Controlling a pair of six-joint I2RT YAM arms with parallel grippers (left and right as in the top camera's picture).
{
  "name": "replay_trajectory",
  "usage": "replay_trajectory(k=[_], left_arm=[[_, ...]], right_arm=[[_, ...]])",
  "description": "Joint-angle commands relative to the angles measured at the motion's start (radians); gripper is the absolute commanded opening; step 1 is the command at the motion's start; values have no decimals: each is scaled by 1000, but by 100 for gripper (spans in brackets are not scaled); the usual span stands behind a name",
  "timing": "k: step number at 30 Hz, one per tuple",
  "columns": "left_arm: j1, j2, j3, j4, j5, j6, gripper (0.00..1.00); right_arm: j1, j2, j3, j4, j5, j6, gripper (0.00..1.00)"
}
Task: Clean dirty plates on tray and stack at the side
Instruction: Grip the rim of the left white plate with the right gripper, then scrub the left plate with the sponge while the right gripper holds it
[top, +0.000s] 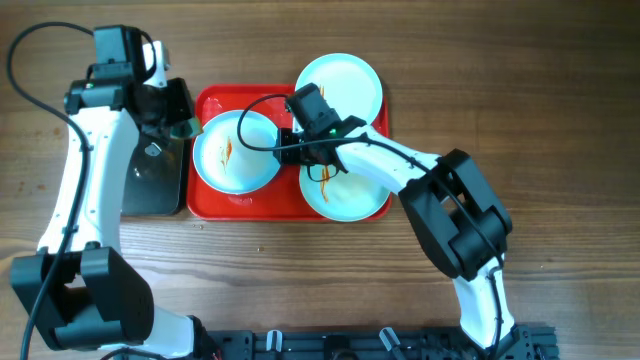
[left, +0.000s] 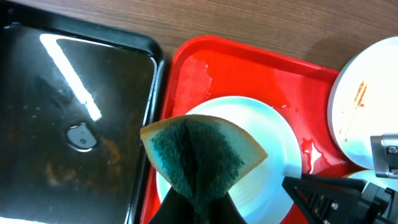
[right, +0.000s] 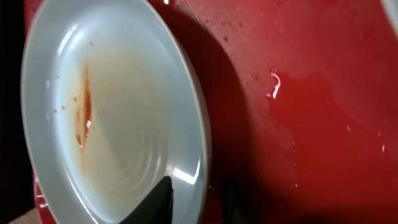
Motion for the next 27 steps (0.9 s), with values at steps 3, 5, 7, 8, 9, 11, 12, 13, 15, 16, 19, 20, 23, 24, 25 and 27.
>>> replay_trajectory(k=[3, 5, 7, 8, 9, 11, 12, 13, 15, 16, 19, 20, 23, 24, 25, 27], left_arm=[[-55, 11, -74, 84, 12, 5, 4], [-67, 11, -93, 108, 12, 5, 4], [-77, 12, -112, 131, 12, 6, 4], [-81, 13, -122, 144, 12, 6, 4], [-85, 14, -135, 158, 12, 6, 4], [-92, 20, -166, 193, 12, 5, 4], [-95, 26, -178, 204, 12, 5, 4], [-99, 36, -193, 217, 11, 5, 4], [-104, 59, -219, 243, 7, 5, 4], [-106, 73, -229, 255, 6, 5, 4], [-116, 137, -245, 282, -18, -3, 4], [-122, 164, -245, 283, -38, -11, 4], [-146, 234, -245, 276, -108, -49, 4], [-157, 257, -245, 268, -116, -56, 4], [-167, 274, -245, 260, -116, -60, 4], [-193, 306, -245, 239, -107, -90, 4]], right_arm=[[15, 31, 17, -29, 43, 63, 7], [14, 31, 18, -42, 35, 63, 5], [10, 31, 18, -48, 28, 62, 5], [6, 30, 18, -49, 27, 58, 5], [4, 28, 18, -50, 25, 57, 5], [-8, 24, 18, -62, 21, 57, 5], [-15, 24, 18, -67, 21, 58, 5], [-19, 24, 18, -67, 11, 58, 5], [-23, 24, 18, -66, 6, 57, 5], [-23, 24, 18, -66, 5, 56, 5], [-23, 24, 18, -59, -14, 47, 5], [-23, 24, 18, -57, -17, 47, 5], [-23, 24, 18, -54, -17, 46, 5], [-23, 24, 18, -53, -17, 46, 5], [-23, 24, 18, -50, -17, 46, 5], [-23, 24, 18, -48, -17, 47, 5]])
